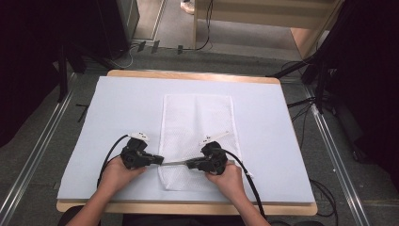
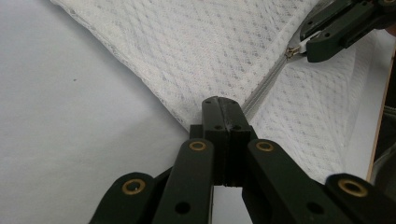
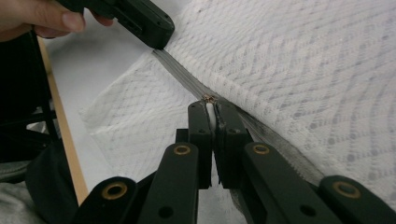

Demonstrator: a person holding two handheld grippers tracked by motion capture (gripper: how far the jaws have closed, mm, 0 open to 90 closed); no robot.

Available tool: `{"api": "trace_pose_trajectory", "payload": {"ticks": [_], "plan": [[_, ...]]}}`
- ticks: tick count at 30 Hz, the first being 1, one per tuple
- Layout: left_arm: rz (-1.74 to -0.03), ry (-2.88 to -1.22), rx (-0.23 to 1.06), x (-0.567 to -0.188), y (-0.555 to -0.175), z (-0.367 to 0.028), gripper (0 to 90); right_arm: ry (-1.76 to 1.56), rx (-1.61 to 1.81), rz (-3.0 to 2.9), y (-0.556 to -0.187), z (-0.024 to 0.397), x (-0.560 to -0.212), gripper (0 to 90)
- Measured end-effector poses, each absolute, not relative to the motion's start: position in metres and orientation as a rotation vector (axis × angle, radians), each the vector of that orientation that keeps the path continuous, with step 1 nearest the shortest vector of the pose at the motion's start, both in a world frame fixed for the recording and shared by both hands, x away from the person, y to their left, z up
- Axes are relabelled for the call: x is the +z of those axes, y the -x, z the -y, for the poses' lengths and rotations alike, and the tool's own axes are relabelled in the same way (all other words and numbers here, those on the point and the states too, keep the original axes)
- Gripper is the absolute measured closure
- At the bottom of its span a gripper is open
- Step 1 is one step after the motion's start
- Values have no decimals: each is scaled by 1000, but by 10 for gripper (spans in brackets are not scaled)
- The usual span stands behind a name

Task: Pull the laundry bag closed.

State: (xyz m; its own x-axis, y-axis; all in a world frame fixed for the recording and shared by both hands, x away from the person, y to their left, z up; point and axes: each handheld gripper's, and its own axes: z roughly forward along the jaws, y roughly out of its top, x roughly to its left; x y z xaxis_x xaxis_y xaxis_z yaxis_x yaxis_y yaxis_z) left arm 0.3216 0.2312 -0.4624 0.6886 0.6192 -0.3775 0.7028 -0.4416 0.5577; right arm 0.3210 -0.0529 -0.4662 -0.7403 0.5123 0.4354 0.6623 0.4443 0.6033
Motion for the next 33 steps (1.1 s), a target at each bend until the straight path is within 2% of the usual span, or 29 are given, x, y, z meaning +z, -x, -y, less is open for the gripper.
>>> {"api": "trace_pose_trajectory", "payload": {"ticks": [33], "plan": [[-996, -2186, -154, -463, -322, -232, 900, 1051, -1190, 2488, -320, 72, -468, 888]]}}
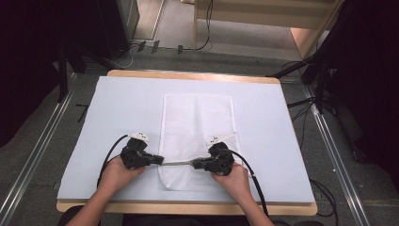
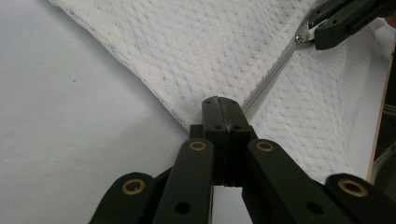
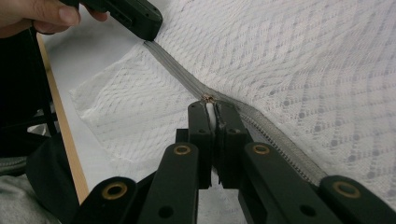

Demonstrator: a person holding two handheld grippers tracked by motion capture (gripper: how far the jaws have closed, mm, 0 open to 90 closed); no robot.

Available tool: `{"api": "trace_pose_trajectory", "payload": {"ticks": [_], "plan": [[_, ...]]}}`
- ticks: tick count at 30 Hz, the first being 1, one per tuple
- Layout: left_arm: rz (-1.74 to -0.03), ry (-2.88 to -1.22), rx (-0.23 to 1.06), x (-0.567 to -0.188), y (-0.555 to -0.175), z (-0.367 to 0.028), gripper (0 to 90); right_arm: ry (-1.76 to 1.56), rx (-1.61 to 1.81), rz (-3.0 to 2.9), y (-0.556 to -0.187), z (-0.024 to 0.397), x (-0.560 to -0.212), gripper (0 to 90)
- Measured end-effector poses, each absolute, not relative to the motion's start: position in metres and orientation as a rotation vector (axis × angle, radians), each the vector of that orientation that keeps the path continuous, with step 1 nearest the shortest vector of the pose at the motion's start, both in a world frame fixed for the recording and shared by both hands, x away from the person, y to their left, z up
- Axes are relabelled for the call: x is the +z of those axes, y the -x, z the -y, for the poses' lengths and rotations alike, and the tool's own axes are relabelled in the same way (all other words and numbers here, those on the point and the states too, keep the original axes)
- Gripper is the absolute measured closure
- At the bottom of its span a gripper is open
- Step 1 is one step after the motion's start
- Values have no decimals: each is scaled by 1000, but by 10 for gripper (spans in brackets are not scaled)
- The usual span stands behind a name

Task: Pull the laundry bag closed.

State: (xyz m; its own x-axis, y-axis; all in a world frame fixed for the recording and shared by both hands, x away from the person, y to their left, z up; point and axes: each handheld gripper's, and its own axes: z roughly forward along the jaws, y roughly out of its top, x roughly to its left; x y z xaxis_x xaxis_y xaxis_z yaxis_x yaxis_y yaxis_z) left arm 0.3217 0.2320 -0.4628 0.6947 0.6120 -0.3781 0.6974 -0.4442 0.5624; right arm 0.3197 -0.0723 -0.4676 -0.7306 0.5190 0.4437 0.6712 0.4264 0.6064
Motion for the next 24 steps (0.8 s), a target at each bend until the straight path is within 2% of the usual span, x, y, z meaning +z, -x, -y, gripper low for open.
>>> {"api": "trace_pose_trajectory", "payload": {"ticks": [24], "plan": [[-993, -2190, -146, -463, -321, -232, 900, 1095, -1195, 2461, -318, 92, -469, 888]]}}
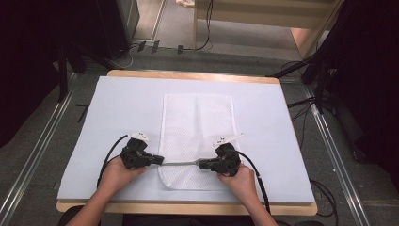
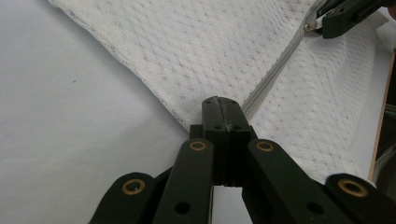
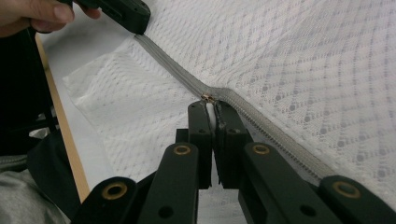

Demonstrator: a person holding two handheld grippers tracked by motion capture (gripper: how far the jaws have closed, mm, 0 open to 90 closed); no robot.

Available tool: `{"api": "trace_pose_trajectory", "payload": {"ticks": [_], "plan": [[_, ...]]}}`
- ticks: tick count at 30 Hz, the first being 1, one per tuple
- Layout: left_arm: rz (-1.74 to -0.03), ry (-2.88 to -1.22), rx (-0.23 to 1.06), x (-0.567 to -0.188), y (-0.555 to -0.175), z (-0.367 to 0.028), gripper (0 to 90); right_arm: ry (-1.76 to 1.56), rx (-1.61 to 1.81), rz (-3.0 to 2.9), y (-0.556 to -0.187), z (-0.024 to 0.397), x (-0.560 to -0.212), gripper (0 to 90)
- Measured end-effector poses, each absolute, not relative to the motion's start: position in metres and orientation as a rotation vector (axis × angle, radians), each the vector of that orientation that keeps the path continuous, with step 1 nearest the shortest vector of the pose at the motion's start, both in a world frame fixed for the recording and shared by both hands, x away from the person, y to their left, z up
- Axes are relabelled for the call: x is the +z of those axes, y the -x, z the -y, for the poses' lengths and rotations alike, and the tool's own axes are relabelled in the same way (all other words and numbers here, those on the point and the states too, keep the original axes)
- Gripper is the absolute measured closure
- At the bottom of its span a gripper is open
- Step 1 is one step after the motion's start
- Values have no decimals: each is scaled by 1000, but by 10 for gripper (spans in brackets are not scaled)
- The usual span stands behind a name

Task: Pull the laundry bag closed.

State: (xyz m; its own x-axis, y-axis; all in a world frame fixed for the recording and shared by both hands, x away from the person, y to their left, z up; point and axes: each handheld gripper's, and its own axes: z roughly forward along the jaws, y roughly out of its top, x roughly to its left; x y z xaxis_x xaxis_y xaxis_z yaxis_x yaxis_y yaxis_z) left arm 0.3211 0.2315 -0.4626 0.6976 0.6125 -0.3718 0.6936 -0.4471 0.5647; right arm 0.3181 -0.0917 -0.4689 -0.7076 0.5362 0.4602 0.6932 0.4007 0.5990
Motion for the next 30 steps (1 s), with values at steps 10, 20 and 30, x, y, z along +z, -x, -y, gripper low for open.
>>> {"api": "trace_pose_trajectory", "payload": {"ticks": [10, 20, 30], "plan": [[-992, -2190, -147, -463, -321, -231, 900, 1085, -1194, 2469, -318, 92, -469, 888], [-989, -2191, -146, -463, -321, -232, 900, 1097, -1183, 2470, -318, 97, -468, 888], [-990, -2189, -148, -463, -322, -232, 900, 1124, -1176, 2466, -319, 108, -468, 888]]}}
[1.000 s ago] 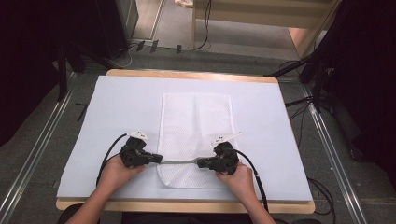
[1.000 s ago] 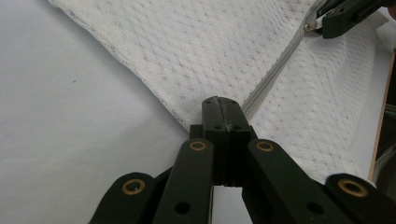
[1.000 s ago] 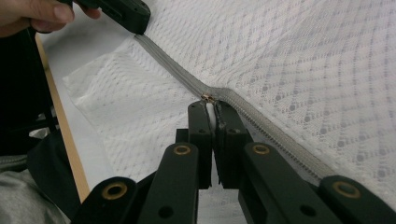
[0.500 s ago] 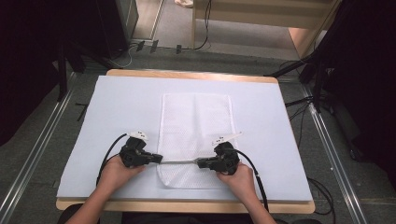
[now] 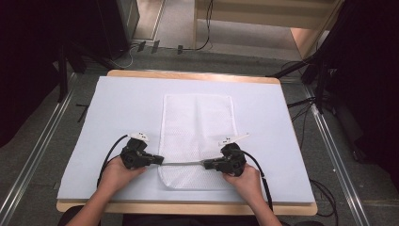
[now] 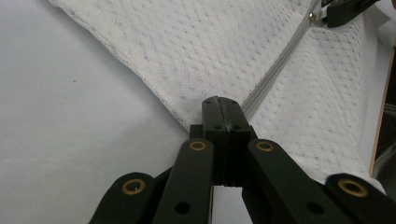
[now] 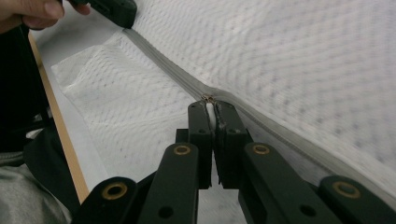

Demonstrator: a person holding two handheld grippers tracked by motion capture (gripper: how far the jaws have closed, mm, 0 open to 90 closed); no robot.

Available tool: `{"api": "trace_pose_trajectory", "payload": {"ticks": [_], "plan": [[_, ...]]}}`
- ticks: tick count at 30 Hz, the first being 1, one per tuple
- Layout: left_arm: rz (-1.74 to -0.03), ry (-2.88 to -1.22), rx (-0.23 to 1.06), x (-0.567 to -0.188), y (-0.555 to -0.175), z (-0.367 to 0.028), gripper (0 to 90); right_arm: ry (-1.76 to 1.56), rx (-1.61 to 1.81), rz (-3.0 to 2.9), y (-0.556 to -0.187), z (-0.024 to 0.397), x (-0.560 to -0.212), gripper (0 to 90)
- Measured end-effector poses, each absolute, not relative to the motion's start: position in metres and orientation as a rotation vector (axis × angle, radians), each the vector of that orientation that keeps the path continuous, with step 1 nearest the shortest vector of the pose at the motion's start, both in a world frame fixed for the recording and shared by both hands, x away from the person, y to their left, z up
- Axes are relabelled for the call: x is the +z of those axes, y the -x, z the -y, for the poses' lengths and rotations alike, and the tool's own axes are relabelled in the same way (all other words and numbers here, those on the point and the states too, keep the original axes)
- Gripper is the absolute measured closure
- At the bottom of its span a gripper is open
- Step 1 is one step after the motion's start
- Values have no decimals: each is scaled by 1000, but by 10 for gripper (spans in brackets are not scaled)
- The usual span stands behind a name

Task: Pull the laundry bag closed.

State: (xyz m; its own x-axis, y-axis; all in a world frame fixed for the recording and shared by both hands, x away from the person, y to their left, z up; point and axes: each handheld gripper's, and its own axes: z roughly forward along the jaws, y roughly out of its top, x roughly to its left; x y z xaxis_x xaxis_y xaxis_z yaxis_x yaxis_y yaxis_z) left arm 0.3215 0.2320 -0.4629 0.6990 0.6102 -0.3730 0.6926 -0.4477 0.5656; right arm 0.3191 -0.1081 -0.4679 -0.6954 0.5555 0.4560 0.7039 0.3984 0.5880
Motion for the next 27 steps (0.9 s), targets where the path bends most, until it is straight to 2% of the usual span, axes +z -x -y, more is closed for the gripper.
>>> {"api": "trace_pose_trajectory", "payload": {"ticks": [27], "plan": [[-1001, -2191, -152, -462, -322, -231, 900, 1194, -1178, 2450, -316, 146, -461, 888]]}}
